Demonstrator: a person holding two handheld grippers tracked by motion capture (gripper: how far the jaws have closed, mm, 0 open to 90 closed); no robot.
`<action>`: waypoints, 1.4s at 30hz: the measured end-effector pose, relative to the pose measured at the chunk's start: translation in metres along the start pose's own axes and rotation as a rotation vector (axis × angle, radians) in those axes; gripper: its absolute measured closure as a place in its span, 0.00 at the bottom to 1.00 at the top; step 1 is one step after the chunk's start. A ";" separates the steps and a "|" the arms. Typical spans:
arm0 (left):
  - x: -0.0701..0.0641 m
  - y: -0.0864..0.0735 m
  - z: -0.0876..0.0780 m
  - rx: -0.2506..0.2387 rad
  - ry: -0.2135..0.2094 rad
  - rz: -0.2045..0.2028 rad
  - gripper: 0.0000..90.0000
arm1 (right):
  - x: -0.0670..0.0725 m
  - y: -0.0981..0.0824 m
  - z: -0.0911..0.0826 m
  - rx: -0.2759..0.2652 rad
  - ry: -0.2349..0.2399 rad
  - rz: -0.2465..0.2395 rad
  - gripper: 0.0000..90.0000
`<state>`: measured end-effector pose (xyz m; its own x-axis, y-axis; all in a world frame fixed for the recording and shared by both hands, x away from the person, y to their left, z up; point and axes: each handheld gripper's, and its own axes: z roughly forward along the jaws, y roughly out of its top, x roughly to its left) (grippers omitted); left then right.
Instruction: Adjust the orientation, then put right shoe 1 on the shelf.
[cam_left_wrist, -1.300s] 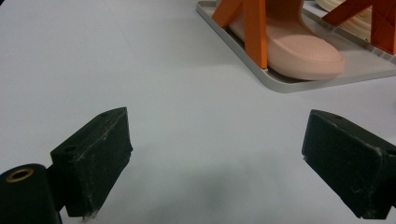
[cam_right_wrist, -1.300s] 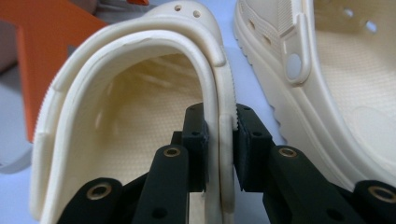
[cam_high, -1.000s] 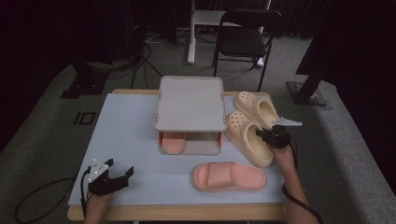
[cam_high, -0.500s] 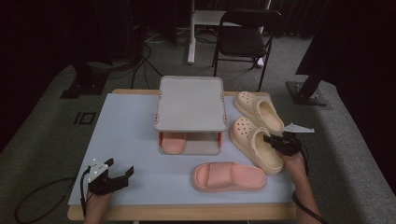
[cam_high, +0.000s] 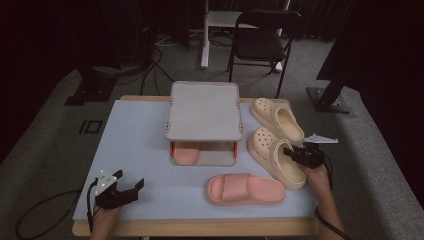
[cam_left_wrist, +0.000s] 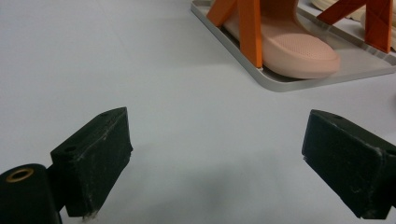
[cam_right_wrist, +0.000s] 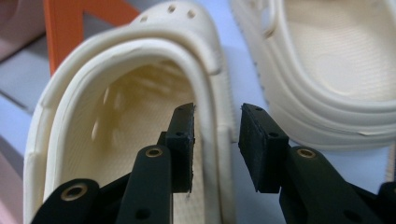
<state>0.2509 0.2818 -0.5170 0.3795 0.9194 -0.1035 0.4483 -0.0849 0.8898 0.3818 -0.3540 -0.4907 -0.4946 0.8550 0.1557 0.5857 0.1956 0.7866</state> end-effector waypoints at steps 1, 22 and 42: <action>0.000 0.000 0.000 0.001 0.001 0.001 0.09 | 0.000 0.001 0.001 0.021 0.008 -0.007 0.72; 0.002 0.000 -0.001 -0.009 0.001 -0.017 0.09 | 0.012 0.014 -0.010 0.014 0.027 0.005 0.87; 0.003 0.000 -0.002 -0.013 -0.002 -0.018 0.09 | 0.022 0.056 -0.048 -0.071 -0.042 0.054 0.87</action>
<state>0.2509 0.2850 -0.5162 0.3732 0.9198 -0.1209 0.4443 -0.0628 0.8937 0.3732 -0.3469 -0.4145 -0.4352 0.8833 0.1746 0.5629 0.1156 0.8184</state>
